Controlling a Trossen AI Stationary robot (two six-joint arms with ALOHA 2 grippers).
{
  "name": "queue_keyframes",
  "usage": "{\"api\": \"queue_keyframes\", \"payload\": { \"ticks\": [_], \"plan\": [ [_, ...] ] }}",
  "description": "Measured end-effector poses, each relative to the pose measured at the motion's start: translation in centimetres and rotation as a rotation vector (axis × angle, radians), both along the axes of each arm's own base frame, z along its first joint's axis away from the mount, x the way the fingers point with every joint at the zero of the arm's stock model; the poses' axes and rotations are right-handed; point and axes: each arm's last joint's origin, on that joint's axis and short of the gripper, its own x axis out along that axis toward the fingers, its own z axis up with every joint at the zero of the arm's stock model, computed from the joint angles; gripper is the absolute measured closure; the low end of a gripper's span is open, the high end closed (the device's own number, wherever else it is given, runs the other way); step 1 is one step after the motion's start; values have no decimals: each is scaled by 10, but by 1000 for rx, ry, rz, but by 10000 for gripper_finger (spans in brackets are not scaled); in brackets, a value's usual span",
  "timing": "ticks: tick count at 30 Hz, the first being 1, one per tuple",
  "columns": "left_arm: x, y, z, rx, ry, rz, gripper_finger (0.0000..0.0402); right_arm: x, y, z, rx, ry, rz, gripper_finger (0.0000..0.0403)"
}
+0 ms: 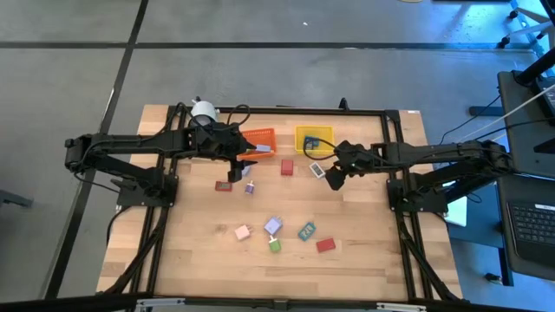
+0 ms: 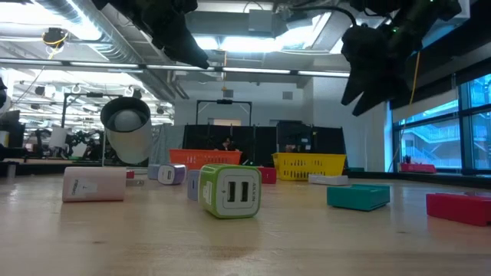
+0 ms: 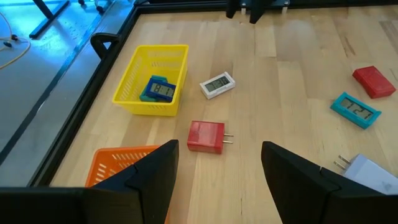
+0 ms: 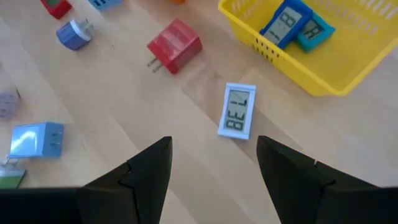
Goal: Pick & Place Office items
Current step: Put the white digital clock into the yellow bin
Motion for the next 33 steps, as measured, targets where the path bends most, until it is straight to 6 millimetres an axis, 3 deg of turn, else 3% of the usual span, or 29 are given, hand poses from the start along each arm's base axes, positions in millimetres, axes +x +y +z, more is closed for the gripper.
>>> {"api": "queue_keyframes", "payload": {
  "ticks": [5,15,33],
  "plan": [
    [0,0,0,1,-3,0,176,5,-4,-10,28,59,-6,168],
    [0,0,1,2,-8,0,176,37,-13,-40,-1,85,23,168],
    [0,0,1,2,-7,0,176,48,-26,-74,13,207,5,168]
  ]
}}
